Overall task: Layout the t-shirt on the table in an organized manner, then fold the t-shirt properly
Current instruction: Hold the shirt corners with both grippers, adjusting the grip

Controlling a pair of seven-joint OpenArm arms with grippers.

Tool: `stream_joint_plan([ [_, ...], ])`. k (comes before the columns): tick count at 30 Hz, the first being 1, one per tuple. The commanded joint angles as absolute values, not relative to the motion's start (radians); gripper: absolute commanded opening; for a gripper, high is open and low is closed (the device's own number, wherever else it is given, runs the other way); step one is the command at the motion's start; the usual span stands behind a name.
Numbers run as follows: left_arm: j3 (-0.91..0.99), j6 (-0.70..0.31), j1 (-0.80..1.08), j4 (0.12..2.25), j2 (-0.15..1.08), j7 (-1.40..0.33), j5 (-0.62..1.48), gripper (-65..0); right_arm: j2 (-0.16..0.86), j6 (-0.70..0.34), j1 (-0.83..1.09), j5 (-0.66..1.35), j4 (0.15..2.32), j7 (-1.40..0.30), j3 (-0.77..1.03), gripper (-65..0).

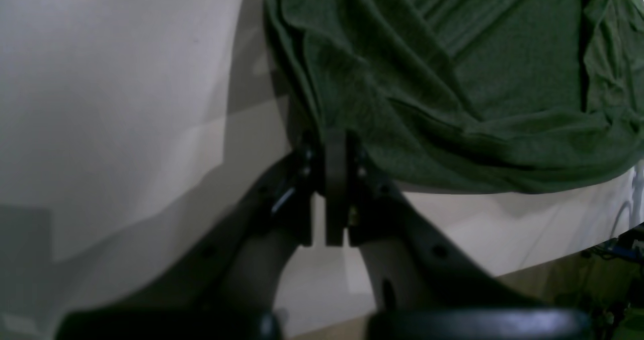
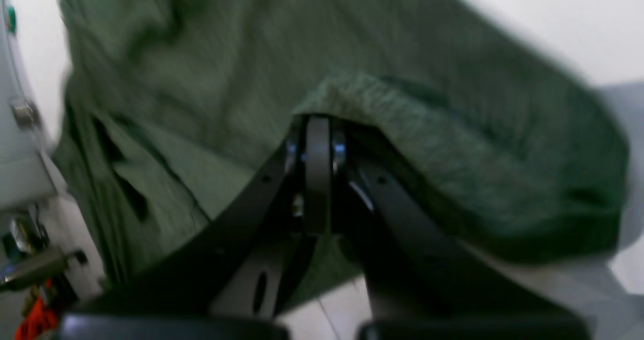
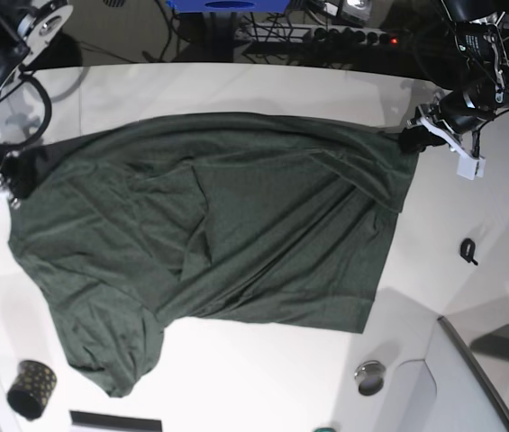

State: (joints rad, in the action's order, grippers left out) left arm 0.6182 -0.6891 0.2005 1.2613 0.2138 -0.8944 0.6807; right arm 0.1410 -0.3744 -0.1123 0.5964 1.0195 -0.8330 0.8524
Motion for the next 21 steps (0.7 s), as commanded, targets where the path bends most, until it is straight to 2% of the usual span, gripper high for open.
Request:
stream_joint_plan([
  [1,0.624,-0.698,0.199,1.276,0.231,-0.880,0.697,-65.0,0.166,-0.372,-0.131,0.610,1.023,-0.822,0.852,-64.8],
  [4,0.624,-0.698,0.199,1.274,0.231,-0.880,0.697,-65.0,0.183,-0.361,-0.139,0.610,1.007,-0.835,0.852,-64.8],
  [6,0.624,-0.698,0.196,1.274,0.231,-0.880,0.697,-65.0,0.186,-0.315,-0.140,0.618,1.017,-0.898,0.852,-64.8],
  [10,0.624,-0.698,0.186,1.242,0.231,-0.878,0.697,-65.0,0.177,-0.275,-0.113,0.622,1.182,-1.007,0.863,-63.2],
  [12,0.624,-0.698,0.180,1.208,0.231,-0.878,0.697,-65.0,0.151,-0.275,-0.088,0.622,1.293,-1.041,0.865,-55.8],
  [13,0.624,-0.698,0.171,1.191,0.232,-0.878,0.697,-65.0,0.142,-0.275,-0.068,0.622,1.362,-1.056,0.865,-49.7],
  [18,0.624,-0.698,0.170,1.173,0.242,-0.877,0.697,-65.0,0.059,-0.277,0.107,0.622,1.662,-1.076,0.871,-10.8],
  [19,0.624,-0.698,0.170,1.173,0.243,-0.877,0.697,-65.0,0.027,-0.277,0.140,0.627,1.678,-1.050,0.905,-8.0],
  [21,0.624,-0.698,0.166,1.173,0.243,-0.877,0.697,-65.0,-0.042,-0.280,0.179,0.680,1.643,-0.977,1.007,-9.6],
])
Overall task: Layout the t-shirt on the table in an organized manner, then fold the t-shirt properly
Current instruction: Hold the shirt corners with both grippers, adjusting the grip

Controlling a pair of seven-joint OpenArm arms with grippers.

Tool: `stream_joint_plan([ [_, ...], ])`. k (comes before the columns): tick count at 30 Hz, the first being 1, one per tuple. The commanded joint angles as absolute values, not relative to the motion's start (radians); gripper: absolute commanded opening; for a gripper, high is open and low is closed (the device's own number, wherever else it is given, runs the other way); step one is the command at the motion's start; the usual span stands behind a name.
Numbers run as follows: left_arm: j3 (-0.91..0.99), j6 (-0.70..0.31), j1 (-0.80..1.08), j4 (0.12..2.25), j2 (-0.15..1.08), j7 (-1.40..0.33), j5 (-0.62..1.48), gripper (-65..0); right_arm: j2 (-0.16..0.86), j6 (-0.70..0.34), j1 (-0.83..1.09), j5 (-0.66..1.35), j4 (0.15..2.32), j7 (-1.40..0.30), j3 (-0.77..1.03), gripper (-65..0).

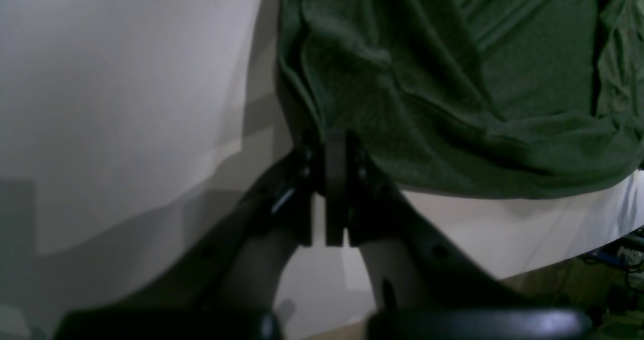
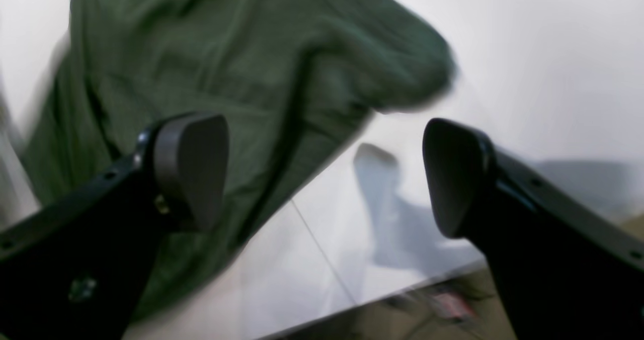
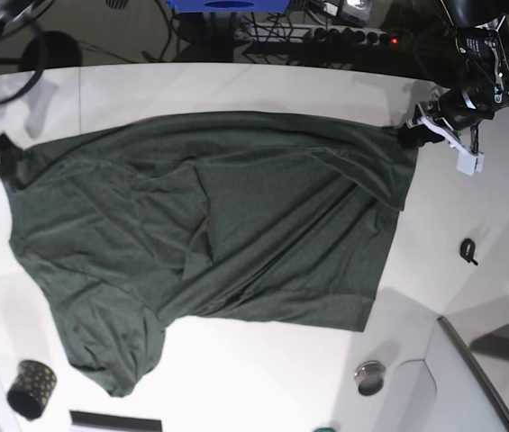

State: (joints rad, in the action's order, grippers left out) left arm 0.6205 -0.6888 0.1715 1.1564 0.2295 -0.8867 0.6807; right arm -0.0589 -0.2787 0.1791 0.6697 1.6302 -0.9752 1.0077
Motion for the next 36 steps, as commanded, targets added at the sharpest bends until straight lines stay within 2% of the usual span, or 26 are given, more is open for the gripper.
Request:
stream_joint_plan([
  [1,0.624,-0.698,0.163,1.173,0.245,-0.877,0.697,-65.0,-0.059,-0.294,0.188,0.711,1.609,-0.946,1.038,-10.7],
  [6,0.624,-0.698,0.160,1.173,0.245,-0.877,0.697,-65.0,-0.030,-0.421,0.180,0.754,1.412,-0.872,1.030,-12.9],
  [12,0.624,-0.698,0.162,1.173,0.263,-0.877,0.697,-65.0,-0.021,-0.424,0.130,0.754,1.277,-0.786,1.026,-12.3],
  [22,0.624,-0.698,0.168,1.173,0.266,-0.877,0.697,-65.0,0.045,-0.424,0.082,0.753,1.092,-0.740,1.024,-12.6],
  [30,0.622,-0.698,0.162,1.173,0.266,-0.877,0.697,-65.0,0.047,-0.424,0.090,0.753,1.078,-0.743,1.021,-12.8],
  [36,0.622,-0.698,0.162,1.173,0.266,-0.877,0.697,-65.0,0.045,-0.424,0.107,0.754,1.076,-0.733,0.894,-12.8],
])
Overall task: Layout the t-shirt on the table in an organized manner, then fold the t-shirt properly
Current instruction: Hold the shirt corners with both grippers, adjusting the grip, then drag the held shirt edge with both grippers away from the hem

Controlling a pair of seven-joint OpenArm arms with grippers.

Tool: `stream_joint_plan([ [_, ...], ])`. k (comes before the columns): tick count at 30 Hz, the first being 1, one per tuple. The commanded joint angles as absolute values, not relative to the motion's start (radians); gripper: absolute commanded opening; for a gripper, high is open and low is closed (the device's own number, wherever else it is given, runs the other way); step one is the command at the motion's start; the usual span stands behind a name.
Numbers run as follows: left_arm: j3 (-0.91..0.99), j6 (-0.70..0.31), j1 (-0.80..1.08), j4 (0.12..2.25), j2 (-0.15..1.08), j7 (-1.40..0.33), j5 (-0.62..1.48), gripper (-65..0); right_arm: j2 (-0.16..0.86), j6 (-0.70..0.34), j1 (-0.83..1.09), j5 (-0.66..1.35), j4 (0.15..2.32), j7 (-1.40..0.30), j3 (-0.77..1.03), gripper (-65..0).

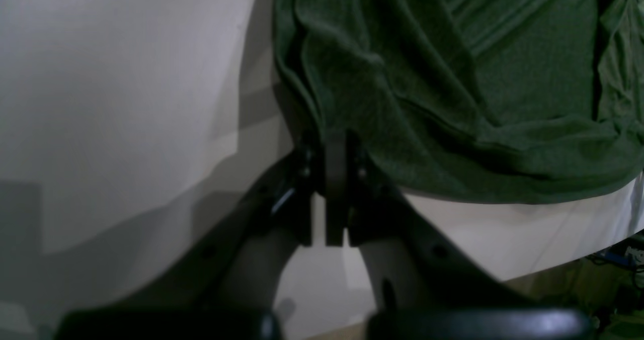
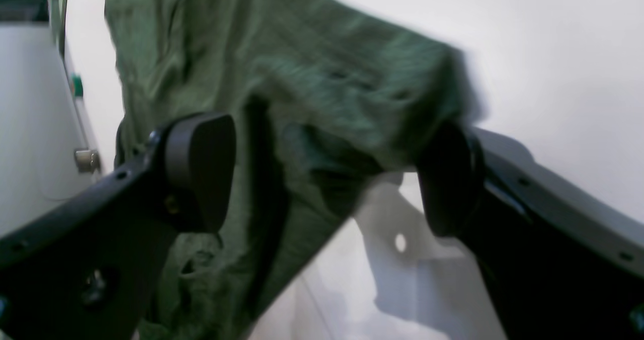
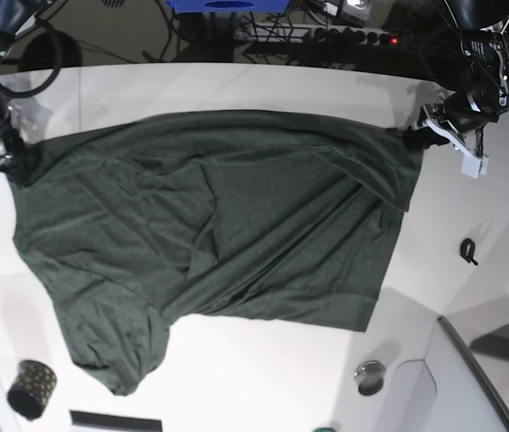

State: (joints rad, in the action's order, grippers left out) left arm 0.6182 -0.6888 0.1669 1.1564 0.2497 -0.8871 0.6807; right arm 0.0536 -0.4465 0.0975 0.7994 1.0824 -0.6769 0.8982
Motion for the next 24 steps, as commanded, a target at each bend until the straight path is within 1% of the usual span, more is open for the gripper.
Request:
stream_joint_plan([
  [1,0.624,-0.698,0.160,1.173,0.266,-0.877,0.697,-65.0,0.044,-0.424,0.107,0.754,1.076,-0.733,0.891,-12.8],
  [5,0.624,-0.698,0.162,1.173,0.266,-0.877,0.697,-65.0,0.044,-0.424,0.108,0.754,1.076,-0.733,0.889,-12.8],
  [7,0.624,-0.698,0.163,1.173,0.266,-0.877,0.697,-65.0,0.045,-0.424,0.110,0.754,1.078,-0.733,0.889,-14.1],
  [8,0.624,-0.698,0.163,1.173,0.266,-0.877,0.697,-65.0,0.048,-0.424,0.110,0.754,1.078,-0.733,0.889,-16.1],
  [11,0.624,-0.698,0.162,1.173,0.266,-0.877,0.697,-65.0,0.050,-0.424,0.110,0.754,1.076,-0.733,0.889,-26.6],
  [14,0.624,-0.698,0.160,1.173,0.266,-0.877,0.697,-65.0,0.050,-0.424,0.105,0.754,1.075,-0.731,0.889,-33.5],
  [16,0.624,-0.698,0.160,1.173,0.266,-0.877,0.697,-65.0,0.048,-0.424,0.105,0.754,1.075,-0.704,0.889,-36.0],
  [19,0.624,-0.698,0.160,1.173,0.266,-0.877,0.697,-65.0,0.051,-0.424,0.105,0.754,1.055,-0.668,0.883,-35.4],
  [22,0.624,-0.698,0.162,1.173,0.266,-0.877,0.697,-65.0,0.054,-0.424,0.094,0.753,1.018,-0.664,0.883,-36.9],
  [23,0.624,-0.698,0.162,1.173,0.266,-0.877,0.697,-65.0,0.054,-0.424,0.093,0.753,1.012,-0.664,0.883,-38.1],
  [24,0.624,-0.698,0.162,1.173,0.266,-0.877,0.697,-65.0,0.054,-0.424,0.093,0.753,1.012,-0.664,0.883,-40.7],
])
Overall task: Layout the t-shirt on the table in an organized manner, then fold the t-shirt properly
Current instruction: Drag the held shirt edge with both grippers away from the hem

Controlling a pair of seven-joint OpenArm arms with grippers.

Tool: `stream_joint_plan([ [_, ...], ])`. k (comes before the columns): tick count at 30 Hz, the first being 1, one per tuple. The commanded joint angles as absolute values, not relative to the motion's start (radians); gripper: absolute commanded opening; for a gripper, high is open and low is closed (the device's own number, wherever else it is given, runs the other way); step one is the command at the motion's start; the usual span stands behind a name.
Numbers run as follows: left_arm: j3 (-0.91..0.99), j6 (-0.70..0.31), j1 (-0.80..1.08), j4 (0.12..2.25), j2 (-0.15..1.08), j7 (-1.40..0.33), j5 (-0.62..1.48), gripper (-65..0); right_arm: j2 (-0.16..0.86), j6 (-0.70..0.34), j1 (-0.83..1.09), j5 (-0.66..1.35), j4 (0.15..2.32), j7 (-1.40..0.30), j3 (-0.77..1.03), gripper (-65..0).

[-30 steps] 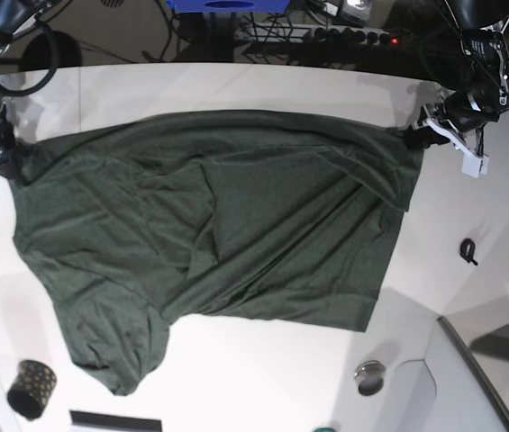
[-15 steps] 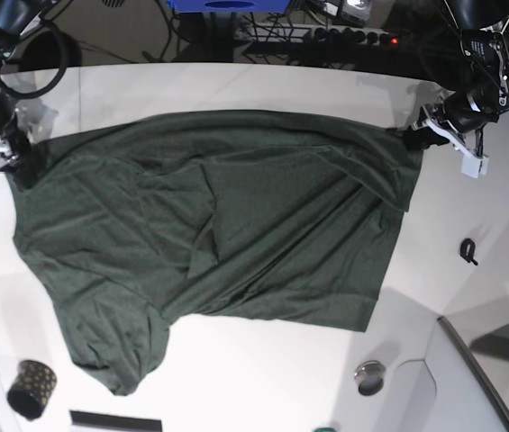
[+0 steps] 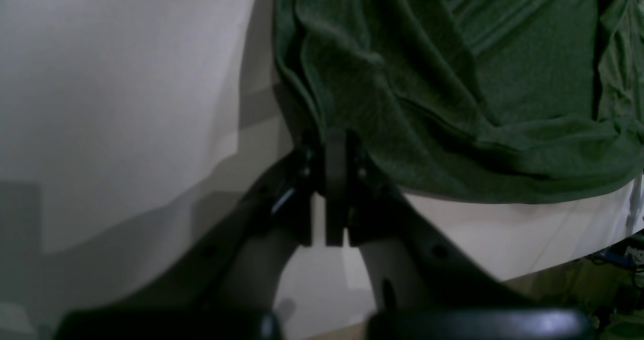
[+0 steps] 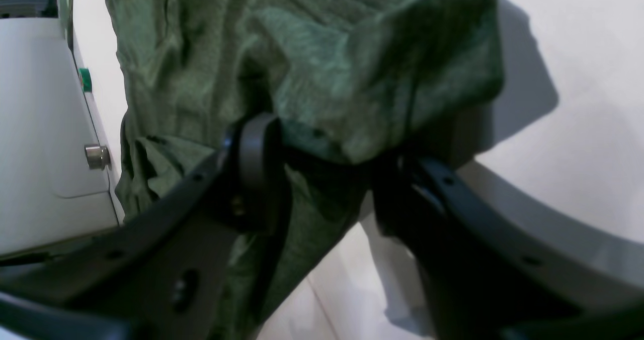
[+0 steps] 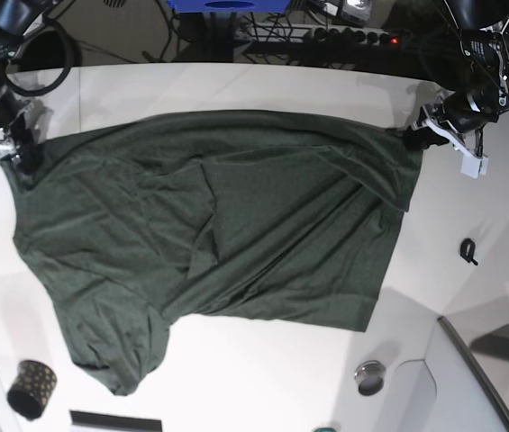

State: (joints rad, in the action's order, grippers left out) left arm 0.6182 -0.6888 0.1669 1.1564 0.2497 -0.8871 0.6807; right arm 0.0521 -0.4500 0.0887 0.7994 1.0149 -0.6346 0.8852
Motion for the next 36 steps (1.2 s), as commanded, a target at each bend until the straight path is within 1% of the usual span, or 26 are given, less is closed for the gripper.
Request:
stream_joint_plan([
  [1,0.624,-0.698,0.162,1.173,0.266,-0.877,0.697,-65.0,0.054,-0.424,0.093,0.753,1.012,-0.664,0.883,-44.9],
  [3,0.622,-0.698,0.160,1.173,0.266,-0.877,0.697,-65.0,0.054,-0.426,0.093,0.753,1.013,-0.664,0.886,-59.7],
  [4,0.621,-0.698,0.160,1.173,0.266,-0.877,0.697,-65.0,0.054,-0.426,0.093,0.753,1.015,-0.664,0.886,-65.0],
  [5,0.619,-0.698,0.160,1.173,0.266,-0.877,0.697,-65.0,0.054,-0.426,0.093,0.753,1.018,-0.664,0.886,-65.0],
  [6,0.618,-0.698,0.160,1.173,0.266,-0.877,0.697,-65.0,0.056,-0.426,0.094,0.756,1.021,-0.670,0.888,-63.2],
  [9,0.616,-0.698,0.163,1.176,0.266,-0.878,0.697,-65.0,0.061,-0.421,0.113,0.754,1.089,-0.676,0.883,-64.7],
  [12,0.622,-0.698,0.170,1.221,0.268,-0.885,0.697,-65.0,0.059,-0.417,0.120,0.753,1.150,-0.720,0.885,-64.8],
  [15,0.624,-0.698,0.170,1.271,0.285,-0.889,0.700,-65.0,0.061,-0.341,0.124,0.757,1.198,-0.765,0.889,-64.8],
  [18,0.631,-0.698,0.153,1.303,0.302,-0.964,0.704,-65.0,0.059,-0.295,0.127,0.757,1.280,-0.812,0.889,-64.8],
  [21,0.690,-0.698,0.114,1.330,0.302,-1.026,0.704,-65.0,0.054,-0.289,0.120,0.754,1.368,-0.866,0.889,-64.8],
  [22,0.710,-0.698,0.104,1.330,0.302,-1.044,0.704,-65.0,0.054,-0.274,0.119,0.754,1.395,-0.889,0.889,-64.8],
  [24,0.751,-0.698,0.097,1.336,0.303,-1.059,0.704,-65.0,0.054,-0.209,0.117,0.760,1.435,-0.917,0.885,-64.8],
  [27,0.763,-0.698,0.081,1.334,0.306,-1.066,0.699,-65.0,0.059,-0.165,0.093,0.756,1.446,-0.926,0.883,-64.8],
  [32,0.713,-0.698,0.134,1.333,0.302,-1.056,0.699,-65.0,0.058,-0.162,0.107,0.754,1.445,-0.978,0.888,-64.8],
  [36,0.704,-0.698,0.194,1.326,0.300,-1.003,0.697,-65.0,0.053,-0.162,0.143,0.754,1.442,-0.980,0.885,-64.8],
])
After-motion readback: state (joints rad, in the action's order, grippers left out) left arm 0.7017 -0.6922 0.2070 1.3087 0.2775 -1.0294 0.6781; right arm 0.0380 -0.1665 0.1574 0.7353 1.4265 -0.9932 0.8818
